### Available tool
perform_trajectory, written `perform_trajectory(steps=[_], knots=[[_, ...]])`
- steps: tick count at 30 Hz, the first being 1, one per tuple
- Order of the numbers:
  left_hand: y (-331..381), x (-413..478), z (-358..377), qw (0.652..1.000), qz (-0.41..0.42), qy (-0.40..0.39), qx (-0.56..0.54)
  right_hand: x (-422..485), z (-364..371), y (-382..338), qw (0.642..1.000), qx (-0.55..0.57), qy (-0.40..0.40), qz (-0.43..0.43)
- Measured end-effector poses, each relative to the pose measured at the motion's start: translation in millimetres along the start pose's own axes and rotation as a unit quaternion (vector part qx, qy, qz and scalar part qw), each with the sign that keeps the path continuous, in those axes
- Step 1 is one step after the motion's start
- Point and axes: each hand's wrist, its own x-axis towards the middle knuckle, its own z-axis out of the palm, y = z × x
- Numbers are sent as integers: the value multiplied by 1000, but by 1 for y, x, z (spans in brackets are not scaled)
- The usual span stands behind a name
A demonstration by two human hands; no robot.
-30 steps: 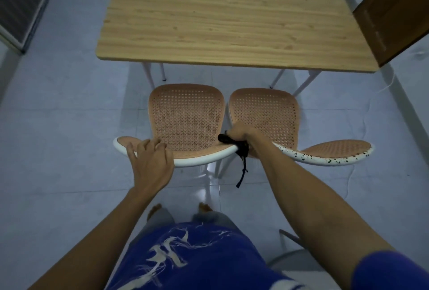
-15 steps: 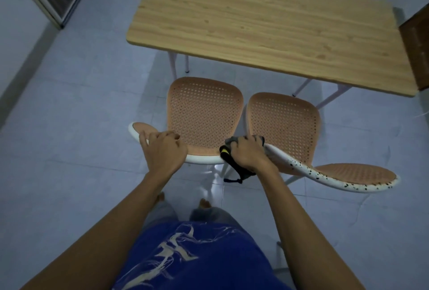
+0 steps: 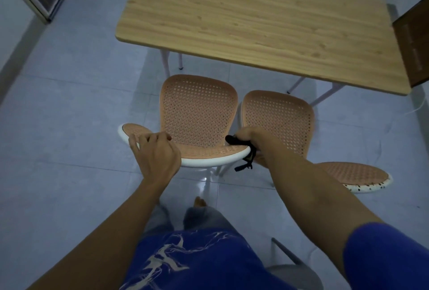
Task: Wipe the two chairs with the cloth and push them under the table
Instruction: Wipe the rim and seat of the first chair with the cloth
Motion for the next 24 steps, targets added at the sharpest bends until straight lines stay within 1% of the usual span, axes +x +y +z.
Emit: perform_trajectory(steps=[1, 2, 3, 4, 5, 6, 7, 10, 13, 14, 16, 18, 19, 20, 23, 24], knots=[[0, 0, 0, 1000, 0, 4, 1, -3, 4, -2, 1000, -10, 9, 9], [0, -1, 0, 1000, -1, 5, 0, -4, 7, -4, 999, -36, 26, -2], [0, -1, 0, 1000, -2, 7, -2, -9, 11, -7, 994, -91, 52, -29], [2, 0, 1, 1000, -5, 10, -5, -17, 14, -8, 980, -163, 89, -65], [2, 0, 0, 1000, -7, 12, -5, -25, 21, -7, 964, -210, 128, -97], [2, 0, 1, 1000, -8, 12, -5, -33, 28, -5, 952, -233, 160, -115], [2, -1, 1, 1000, -8, 13, -6, -42, 38, 1, 950, -221, 188, -120], [2, -1, 2, 1000, -6, 27, -9, -69, 81, 21, 956, -76, 268, -93], [2, -1, 4, 999, -5, 35, -13, -89, 123, 26, 940, 16, 318, -126], [2, -2, 4, 999, -5, 38, -13, -90, 126, 24, 936, 40, 324, -132], [3, -3, 3, 999, -2, 41, -12, -78, 110, 19, 943, 62, 310, -107], [3, -2, 3, 999, 0, 38, -15, -64, 81, 16, 955, 42, 283, -82], [3, -2, 2, 999, 0, 34, -14, -60, 68, 16, 958, 29, 273, -87], [3, -3, 2, 999, 1, 33, -12, -57, 57, 16, 960, 6, 260, -101], [4, -3, 0, 1000, -2, 25, -6, -52, 38, 8, 961, -142, 215, -104], [4, -3, -1, 1000, -4, 20, -4, -51, 36, 4, 958, -175, 203, -101]])
